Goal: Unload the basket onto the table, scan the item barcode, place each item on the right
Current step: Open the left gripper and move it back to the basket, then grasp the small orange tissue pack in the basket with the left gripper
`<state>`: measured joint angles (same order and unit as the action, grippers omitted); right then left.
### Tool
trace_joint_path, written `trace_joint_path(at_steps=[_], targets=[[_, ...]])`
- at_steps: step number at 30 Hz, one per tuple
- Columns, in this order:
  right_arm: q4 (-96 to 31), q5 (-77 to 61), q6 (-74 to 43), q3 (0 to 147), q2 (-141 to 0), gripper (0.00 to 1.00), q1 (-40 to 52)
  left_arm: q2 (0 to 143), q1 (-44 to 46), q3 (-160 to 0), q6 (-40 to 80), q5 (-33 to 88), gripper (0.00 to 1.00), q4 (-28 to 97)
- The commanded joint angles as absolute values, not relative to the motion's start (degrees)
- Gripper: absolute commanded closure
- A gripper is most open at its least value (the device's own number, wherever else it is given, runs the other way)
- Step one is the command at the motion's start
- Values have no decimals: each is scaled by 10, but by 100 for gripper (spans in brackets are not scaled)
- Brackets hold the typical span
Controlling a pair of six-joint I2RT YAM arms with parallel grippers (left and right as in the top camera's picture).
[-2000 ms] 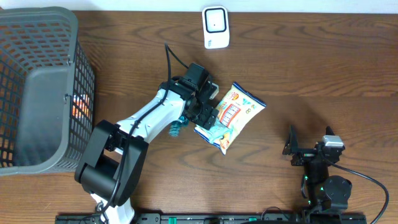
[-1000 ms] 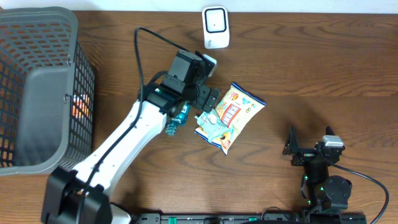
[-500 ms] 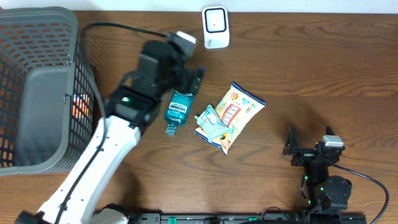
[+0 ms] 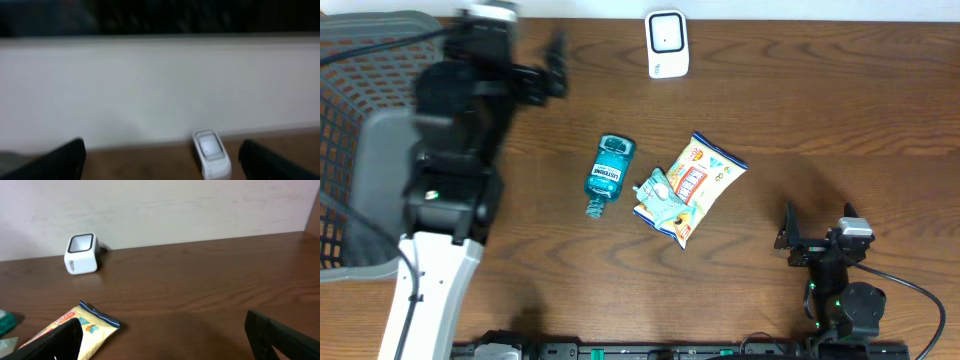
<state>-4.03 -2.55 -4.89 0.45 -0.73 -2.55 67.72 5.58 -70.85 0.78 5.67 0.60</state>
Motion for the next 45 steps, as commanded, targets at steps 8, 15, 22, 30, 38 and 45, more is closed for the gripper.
trace_joint_path(at_steps=[8, 15, 22, 30, 38, 45], targets=[[-41, -20, -40, 3, -7, 1, -28, 693, -204, -715, 437, 4, 2, 66], [-41, -20, -40, 3, -7, 1, -28, 749, -310, -715, 595, 6, 2, 141], [-41, -20, -40, 3, -7, 1, -28, 816, -317, -715, 601, 6, 2, 178], [-41, -20, -40, 3, -7, 1, -28, 894, -317, -715, 601, 23, 2, 322], [-41, -20, -40, 3, -7, 1, -28, 951, -315, -715, 555, 114, 2, 367], [-41, -20, -40, 3, -7, 1, -28, 1001, -302, -715, 514, 114, 2, 380]])
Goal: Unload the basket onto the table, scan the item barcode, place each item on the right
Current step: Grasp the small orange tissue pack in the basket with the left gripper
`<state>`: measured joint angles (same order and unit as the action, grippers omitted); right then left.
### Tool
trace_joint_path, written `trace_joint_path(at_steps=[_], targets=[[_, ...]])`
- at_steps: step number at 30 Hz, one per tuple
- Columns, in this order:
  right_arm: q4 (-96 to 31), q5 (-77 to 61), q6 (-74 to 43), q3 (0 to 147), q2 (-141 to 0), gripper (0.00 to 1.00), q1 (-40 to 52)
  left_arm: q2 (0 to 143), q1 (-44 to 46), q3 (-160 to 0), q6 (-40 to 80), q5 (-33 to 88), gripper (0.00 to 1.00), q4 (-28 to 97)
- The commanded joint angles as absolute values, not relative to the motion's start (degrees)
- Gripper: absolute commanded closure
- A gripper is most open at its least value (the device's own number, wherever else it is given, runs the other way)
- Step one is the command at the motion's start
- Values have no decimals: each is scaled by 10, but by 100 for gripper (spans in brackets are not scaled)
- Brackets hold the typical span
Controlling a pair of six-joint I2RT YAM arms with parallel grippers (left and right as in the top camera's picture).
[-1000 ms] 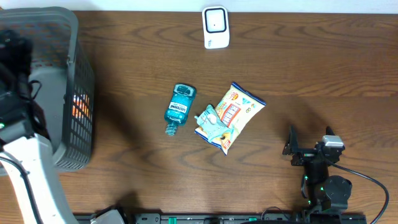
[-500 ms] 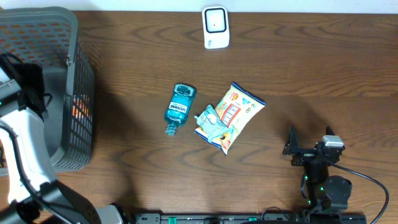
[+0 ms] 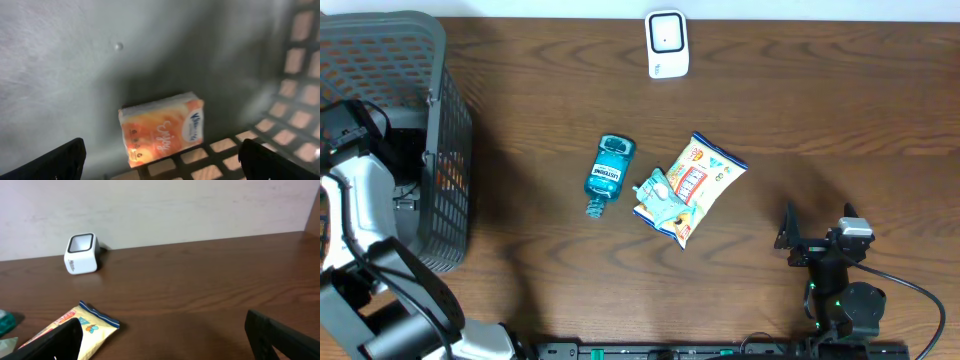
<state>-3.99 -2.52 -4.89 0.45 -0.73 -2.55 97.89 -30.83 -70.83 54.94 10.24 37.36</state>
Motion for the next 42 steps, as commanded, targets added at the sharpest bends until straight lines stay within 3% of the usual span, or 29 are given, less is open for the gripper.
trace_joint_path(at_steps=[1, 8, 9, 12, 17, 19, 20, 30, 42], targets=[[-41, -20, -40, 3, -7, 1, -28, 1008, -301, -715, 515, 114, 2, 382], [-41, -20, -40, 3, -7, 1, -28, 1049, -291, -714, 514, 114, 1, 386], [-41, -20, -40, 3, -7, 1, -28, 1052, -289, -713, 514, 114, 6, 385], [-41, -20, -40, 3, -7, 1, -28, 1058, -284, -708, 514, 113, 39, 378], [-41, -20, -40, 3, -7, 1, -28, 1065, -281, -683, 508, 108, 69, 349], [-42, -20, -40, 3, -7, 1, -28, 1068, -281, -674, 508, 106, 89, 344], [-41, -20, -40, 3, -7, 1, -28, 1069, -281, -671, 508, 99, 92, 342], [-41, -20, -40, 3, -7, 1, -28, 1023, -284, -679, 489, 88, 93, 295], [-41, -20, -40, 3, -7, 1, -28, 764, -287, -684, 484, 51, 93, 226]])
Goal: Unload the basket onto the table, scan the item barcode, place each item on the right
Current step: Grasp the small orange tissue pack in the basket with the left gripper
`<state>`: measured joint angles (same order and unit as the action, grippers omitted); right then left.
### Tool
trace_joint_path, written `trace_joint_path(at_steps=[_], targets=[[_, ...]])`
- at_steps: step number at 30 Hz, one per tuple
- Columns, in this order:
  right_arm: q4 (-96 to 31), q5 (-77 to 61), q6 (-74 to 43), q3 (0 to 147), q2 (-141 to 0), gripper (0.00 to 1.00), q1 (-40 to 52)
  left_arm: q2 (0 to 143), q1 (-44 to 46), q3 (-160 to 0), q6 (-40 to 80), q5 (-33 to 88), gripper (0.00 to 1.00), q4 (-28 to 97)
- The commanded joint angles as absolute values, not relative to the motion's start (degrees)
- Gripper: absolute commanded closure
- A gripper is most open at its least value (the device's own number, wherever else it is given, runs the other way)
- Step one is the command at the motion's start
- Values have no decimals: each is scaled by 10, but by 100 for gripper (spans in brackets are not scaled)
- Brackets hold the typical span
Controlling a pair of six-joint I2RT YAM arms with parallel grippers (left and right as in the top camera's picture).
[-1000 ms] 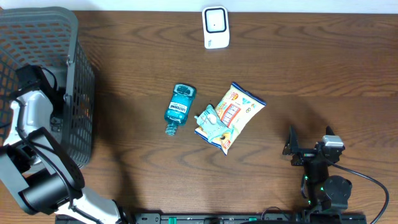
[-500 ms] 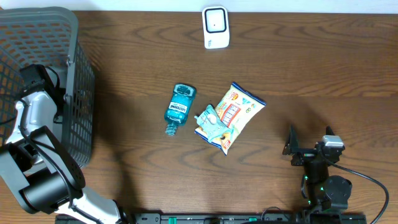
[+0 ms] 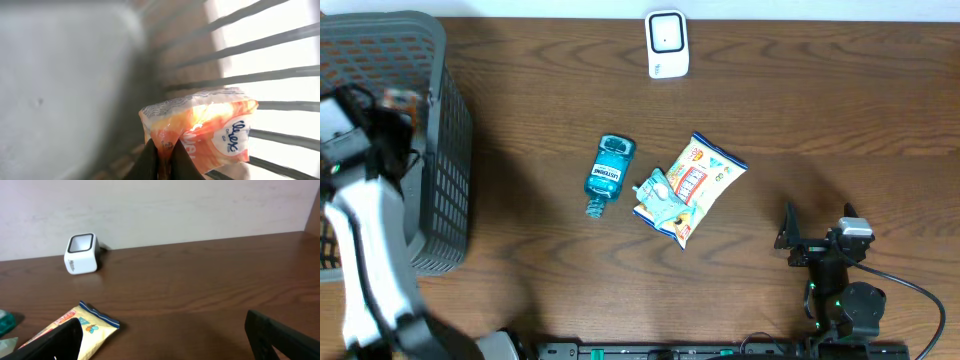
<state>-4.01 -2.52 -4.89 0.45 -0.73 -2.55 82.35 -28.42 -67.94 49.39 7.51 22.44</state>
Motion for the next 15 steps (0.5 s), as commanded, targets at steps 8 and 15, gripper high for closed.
trace_joint_path(at_steps=[8, 15], targets=[[-41, -20, -40, 3, -7, 1, -28, 648, -284, -684, 476, 52, 93, 226], [-41, -20, -40, 3, -7, 1, -28, 641, -265, -684, 476, 123, 93, 216]])
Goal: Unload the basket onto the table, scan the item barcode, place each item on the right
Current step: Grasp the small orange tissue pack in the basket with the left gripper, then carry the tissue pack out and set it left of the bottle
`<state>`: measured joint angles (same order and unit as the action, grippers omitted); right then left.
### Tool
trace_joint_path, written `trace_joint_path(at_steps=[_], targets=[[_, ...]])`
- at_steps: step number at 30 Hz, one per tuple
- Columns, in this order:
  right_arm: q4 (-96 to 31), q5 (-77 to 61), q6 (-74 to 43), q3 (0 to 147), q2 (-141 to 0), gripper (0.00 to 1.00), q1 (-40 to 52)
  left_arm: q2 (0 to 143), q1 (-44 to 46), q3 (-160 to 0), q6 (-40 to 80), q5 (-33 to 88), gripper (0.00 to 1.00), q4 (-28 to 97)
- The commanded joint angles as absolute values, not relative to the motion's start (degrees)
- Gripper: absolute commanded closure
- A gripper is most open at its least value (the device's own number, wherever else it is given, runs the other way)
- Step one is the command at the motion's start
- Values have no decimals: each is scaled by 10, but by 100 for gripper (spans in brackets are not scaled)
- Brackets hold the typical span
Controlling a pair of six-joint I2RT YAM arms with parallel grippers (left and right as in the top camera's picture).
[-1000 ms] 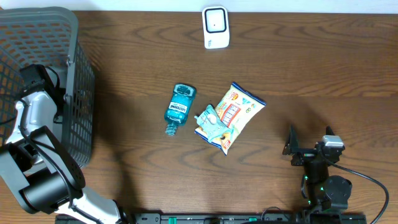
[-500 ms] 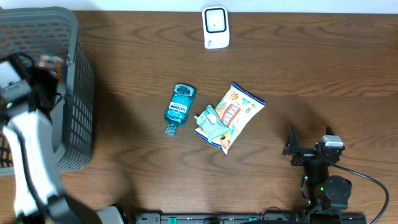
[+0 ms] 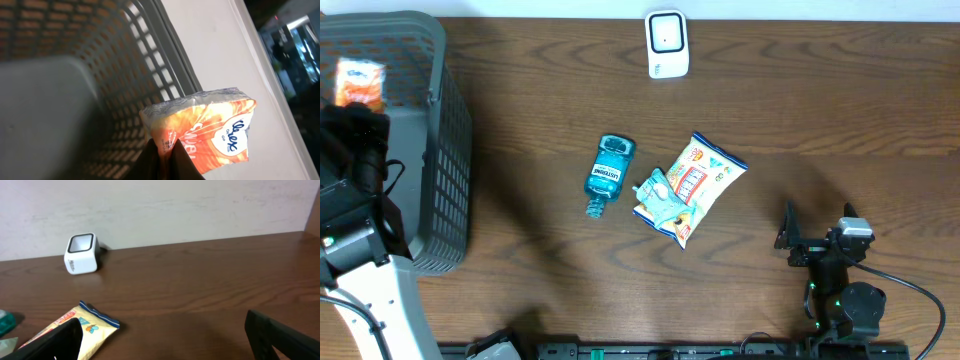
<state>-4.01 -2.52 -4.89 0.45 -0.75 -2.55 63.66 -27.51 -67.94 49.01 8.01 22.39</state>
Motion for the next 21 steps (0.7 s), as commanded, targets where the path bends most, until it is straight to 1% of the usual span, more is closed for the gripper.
trace_joint_path(at_steps=[1, 5, 15, 18, 21], targets=[[-41, -20, -40, 3, -7, 1, -28, 641, -262, -684, 476, 128, 93, 211], [-41, -20, -40, 3, -7, 1, -28, 640, -253, -684, 476, 167, 92, 191], [-41, -20, -40, 3, -7, 1, -28, 640, -249, -684, 476, 370, 93, 123], [-41, -20, -40, 3, -7, 1, -28, 640, -231, -684, 463, 395, 93, 122], [-41, -20, -40, 3, -7, 1, -28, 640, -190, -684, 415, 416, 93, 109]])
